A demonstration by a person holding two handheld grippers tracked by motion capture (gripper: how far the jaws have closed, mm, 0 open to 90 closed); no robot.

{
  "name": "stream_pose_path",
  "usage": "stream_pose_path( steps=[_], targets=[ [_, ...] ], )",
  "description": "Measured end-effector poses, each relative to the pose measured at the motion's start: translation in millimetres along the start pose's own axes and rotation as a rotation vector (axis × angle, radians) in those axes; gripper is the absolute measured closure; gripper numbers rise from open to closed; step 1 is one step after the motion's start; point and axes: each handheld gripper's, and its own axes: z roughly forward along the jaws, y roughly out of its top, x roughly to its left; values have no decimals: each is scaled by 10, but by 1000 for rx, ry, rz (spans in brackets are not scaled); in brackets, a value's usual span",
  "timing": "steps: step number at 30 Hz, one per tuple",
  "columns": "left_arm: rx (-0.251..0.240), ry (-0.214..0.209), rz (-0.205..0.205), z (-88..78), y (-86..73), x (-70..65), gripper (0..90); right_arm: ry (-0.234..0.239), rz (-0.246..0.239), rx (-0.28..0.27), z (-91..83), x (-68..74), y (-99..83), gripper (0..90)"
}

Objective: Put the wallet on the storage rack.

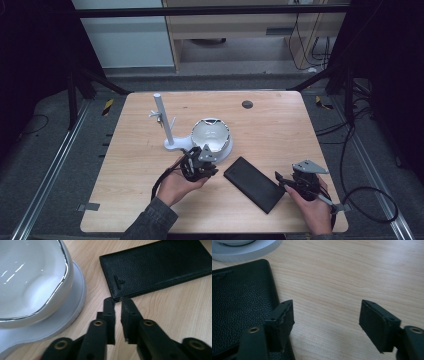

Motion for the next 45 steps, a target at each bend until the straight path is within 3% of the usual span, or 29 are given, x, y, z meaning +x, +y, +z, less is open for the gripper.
stream_pose_path(
  steps=[1,5,11,22,45],
  targets=[
    [20,1,18,26,-4,-14,840,-1,-5,-5,0,-1,0,330],
    [13,6,3,72,-44,-17,897,-6,-3,-33,-42,-14,9,409],
    [38,14,8,254,-94,-69,899,5,-2,-17,-28,-25,-15,459],
    [40,28,-5,458,-149,25,900,13,-17,-15,-53,-14,-55,460],
    [70,11,35,577,-89,68,900,-2,-10,-1,-169,5,-152,434]
  ],
)
